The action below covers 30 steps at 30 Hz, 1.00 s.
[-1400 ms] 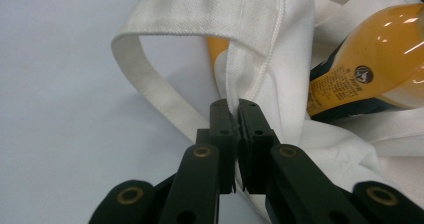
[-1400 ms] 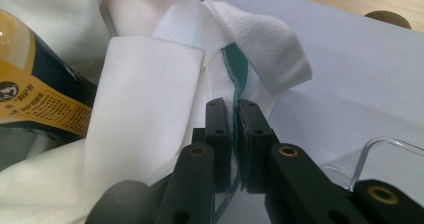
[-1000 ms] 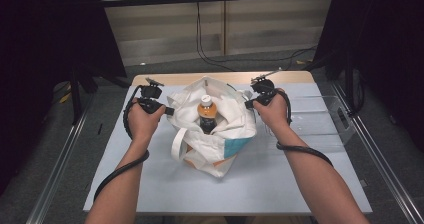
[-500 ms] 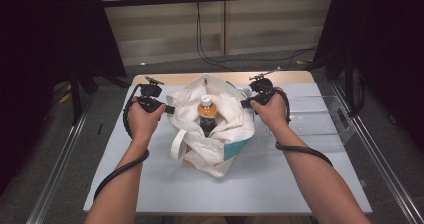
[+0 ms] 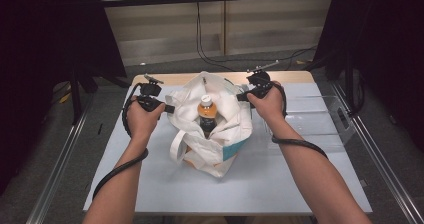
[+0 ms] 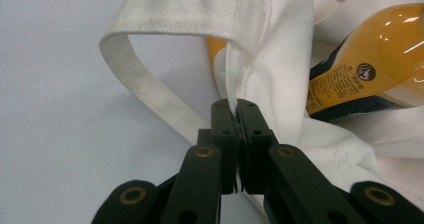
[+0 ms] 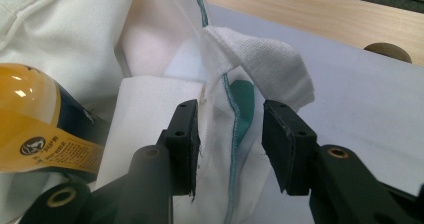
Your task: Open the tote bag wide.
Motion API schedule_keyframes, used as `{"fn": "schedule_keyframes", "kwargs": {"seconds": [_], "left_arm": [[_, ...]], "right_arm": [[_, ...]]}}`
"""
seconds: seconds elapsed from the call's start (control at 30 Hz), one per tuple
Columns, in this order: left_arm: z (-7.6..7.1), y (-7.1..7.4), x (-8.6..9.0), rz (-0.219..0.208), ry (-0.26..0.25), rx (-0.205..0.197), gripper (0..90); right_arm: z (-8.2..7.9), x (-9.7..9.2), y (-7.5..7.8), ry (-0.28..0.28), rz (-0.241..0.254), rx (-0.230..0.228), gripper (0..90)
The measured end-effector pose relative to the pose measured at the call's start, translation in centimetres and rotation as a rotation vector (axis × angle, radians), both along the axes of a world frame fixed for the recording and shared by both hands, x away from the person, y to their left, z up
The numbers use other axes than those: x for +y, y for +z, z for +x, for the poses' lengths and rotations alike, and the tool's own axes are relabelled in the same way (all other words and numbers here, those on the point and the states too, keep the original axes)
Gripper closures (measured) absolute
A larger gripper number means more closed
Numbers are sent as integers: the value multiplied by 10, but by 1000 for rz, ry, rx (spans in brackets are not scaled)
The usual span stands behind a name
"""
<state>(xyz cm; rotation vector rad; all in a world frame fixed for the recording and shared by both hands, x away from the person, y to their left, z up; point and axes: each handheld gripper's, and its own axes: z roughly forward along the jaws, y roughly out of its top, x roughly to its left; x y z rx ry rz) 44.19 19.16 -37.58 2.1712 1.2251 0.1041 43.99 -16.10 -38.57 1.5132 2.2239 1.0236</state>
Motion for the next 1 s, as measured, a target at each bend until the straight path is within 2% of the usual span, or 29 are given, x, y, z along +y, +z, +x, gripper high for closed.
{"fn": "schedule_keyframes", "kwargs": {"seconds": [0.17,0.2,0.23,0.33,0.47,0.53,0.6,0.67,0.73,0.8,0.87,1.0], "left_arm": [[1,1,1,-6,-6,5,868],[1,1,0,-14,3,7,865],[2,1,1,-9,-5,9,859],[3,1,0,-9,0,7,838],[3,3,0,-14,9,-4,721],[4,8,1,-34,15,-20,680],[5,11,0,-46,20,-52,621],[7,13,-2,-46,17,-63,593],[10,12,-5,-59,21,-63,588],[14,9,-9,-55,23,-64,588],[17,5,-11,-77,32,-59,586],[22,-1,-19,-67,12,-64,604]], "right_arm": [[6,-2,2,-7,8,-10,518],[7,-3,2,-4,22,-3,525],[8,-3,3,-1,38,-5,540],[9,-3,4,5,36,3,588],[10,0,3,17,33,9,726],[10,1,3,30,34,12,829],[10,3,2,40,30,11,839],[10,5,3,34,24,11,843],[9,6,3,34,23,14,846],[9,6,2,35,16,14,847],[9,5,2,32,17,14,847],[9,6,1,34,7,11,849]]}}
